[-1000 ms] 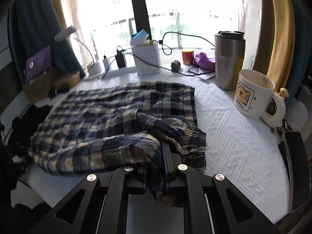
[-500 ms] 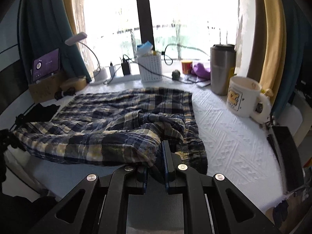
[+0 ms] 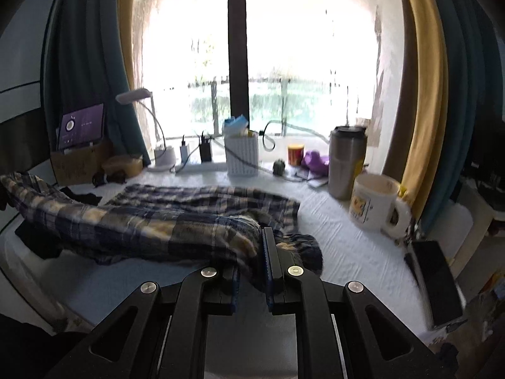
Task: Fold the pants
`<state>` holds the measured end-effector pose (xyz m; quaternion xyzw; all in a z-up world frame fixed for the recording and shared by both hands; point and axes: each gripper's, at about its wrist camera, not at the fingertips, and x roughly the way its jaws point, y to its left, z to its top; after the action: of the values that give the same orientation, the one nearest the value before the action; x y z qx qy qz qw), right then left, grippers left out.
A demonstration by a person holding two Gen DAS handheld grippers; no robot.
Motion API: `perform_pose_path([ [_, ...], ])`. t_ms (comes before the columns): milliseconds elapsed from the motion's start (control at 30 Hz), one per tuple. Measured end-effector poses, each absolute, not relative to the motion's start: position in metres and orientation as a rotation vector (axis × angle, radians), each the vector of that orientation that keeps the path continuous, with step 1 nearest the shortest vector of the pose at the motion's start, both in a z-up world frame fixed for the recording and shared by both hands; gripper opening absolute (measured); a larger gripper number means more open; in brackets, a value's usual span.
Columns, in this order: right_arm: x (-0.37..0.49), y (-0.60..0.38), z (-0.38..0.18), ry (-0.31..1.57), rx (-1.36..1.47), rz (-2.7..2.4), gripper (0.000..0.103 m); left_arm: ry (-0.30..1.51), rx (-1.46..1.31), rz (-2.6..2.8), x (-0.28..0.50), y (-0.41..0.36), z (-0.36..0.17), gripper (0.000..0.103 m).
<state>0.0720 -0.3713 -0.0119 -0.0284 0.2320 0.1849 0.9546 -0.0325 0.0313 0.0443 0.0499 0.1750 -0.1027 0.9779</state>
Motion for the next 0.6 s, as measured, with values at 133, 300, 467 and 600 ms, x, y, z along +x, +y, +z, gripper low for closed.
perform_pose_path([
  [133,0.067,-0.378,0.0,0.432,-0.046,0.363,0.013,0.33,0.099,-0.216,-0.033,0.028,0.055,0.006],
  [300,0.067,-0.387,0.009,0.399,-0.032,0.348,0.013,0.291,0.111,-0.247,-0.031,0.021,0.071,0.006],
  [467,0.078,-0.394,0.015,0.386,-0.012,0.335,0.013,0.265,0.139,-0.272,-0.021,0.016,0.085,0.006],
  [600,0.091,-0.395,0.019,0.38,-0.002,0.33,0.013,0.258,0.148,-0.277,-0.007,0.015,0.092,0.006],
])
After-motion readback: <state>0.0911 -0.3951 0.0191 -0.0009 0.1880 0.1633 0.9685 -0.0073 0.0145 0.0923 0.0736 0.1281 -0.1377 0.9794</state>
